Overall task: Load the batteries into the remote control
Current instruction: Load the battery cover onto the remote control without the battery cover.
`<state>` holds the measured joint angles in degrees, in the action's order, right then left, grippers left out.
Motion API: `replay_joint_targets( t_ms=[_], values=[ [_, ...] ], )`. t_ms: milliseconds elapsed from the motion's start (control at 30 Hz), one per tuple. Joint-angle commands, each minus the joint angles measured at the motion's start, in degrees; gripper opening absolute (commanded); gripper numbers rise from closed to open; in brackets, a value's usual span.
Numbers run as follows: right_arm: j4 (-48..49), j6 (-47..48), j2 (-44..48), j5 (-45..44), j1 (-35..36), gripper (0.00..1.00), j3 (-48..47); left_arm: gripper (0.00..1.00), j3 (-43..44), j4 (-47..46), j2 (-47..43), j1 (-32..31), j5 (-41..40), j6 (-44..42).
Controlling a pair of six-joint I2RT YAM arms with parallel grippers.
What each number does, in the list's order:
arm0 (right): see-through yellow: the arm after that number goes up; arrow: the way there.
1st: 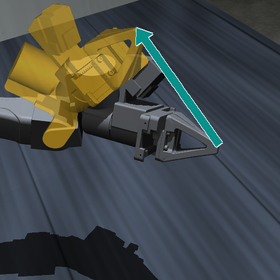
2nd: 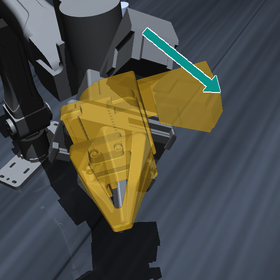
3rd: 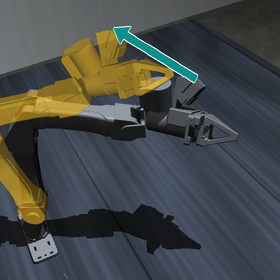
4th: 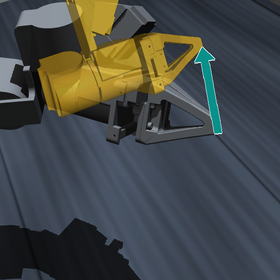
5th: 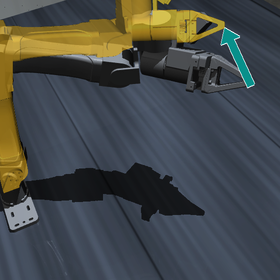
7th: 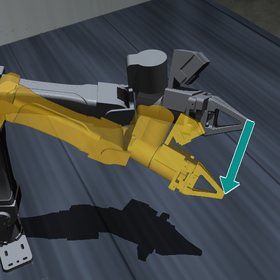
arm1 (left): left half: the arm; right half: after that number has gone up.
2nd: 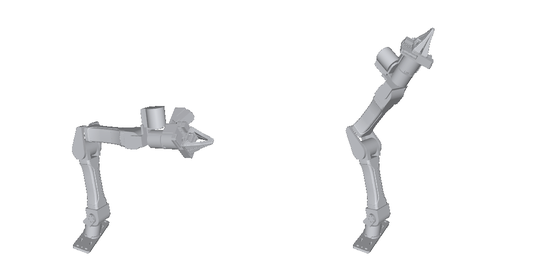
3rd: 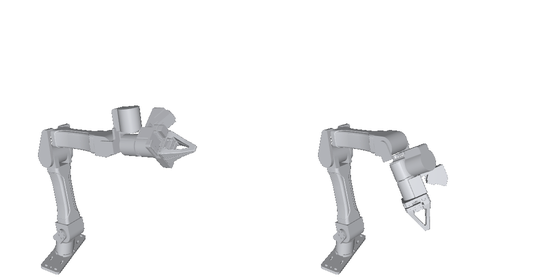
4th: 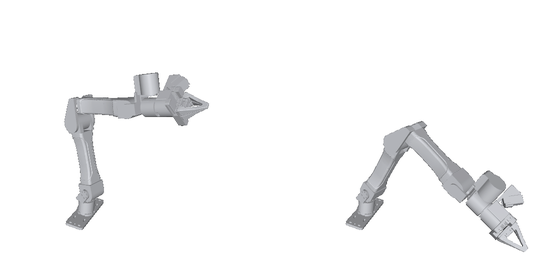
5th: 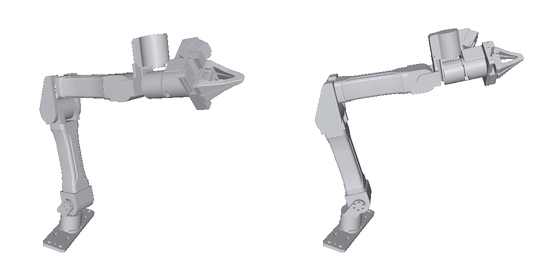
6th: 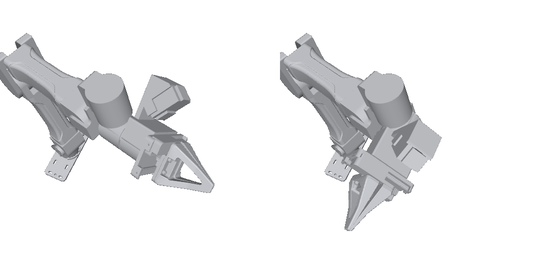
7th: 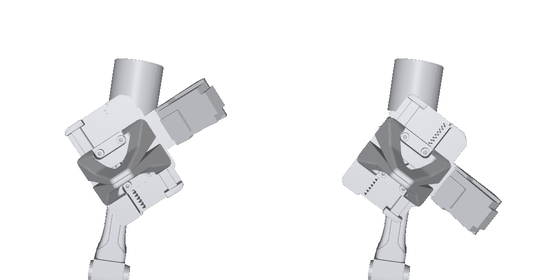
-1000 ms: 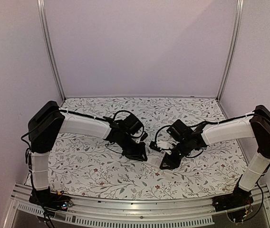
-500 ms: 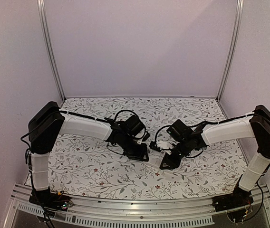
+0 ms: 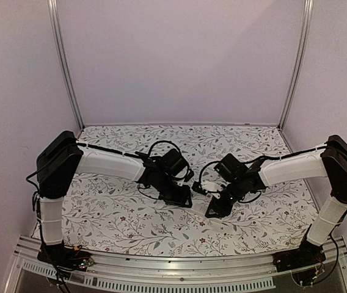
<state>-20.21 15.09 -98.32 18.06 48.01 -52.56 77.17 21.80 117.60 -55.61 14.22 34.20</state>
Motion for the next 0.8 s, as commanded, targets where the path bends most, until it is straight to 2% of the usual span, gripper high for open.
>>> replay_joint_targets(
  t_ms=[0, 367, 567, 767],
  values=[
    [0.9, 0.6, -1.3, -1.3, 0.6, 0.14, -0.4, 0.32, -1.0, 3.3, -0.3, 0.1, -4.1, -1.2],
    [0.5, 0.5, -1.5, -1.1, 0.5, 0.13, -0.5, 0.31, -0.2, 5.1, -0.6, 0.3, -6.9, -2.2],
    [0.4, 0.4, -1.7, -1.1, 0.5, 0.13, -0.7, 0.36, 0.4, 5.6, -0.5, -0.1, -7.0, -3.3],
    [0.2, 0.3, -2.0, -1.0, 0.5, 0.13, -0.9, 0.35, 1.0, 6.2, -0.7, -0.7, -8.4, -3.7]
  ],
)
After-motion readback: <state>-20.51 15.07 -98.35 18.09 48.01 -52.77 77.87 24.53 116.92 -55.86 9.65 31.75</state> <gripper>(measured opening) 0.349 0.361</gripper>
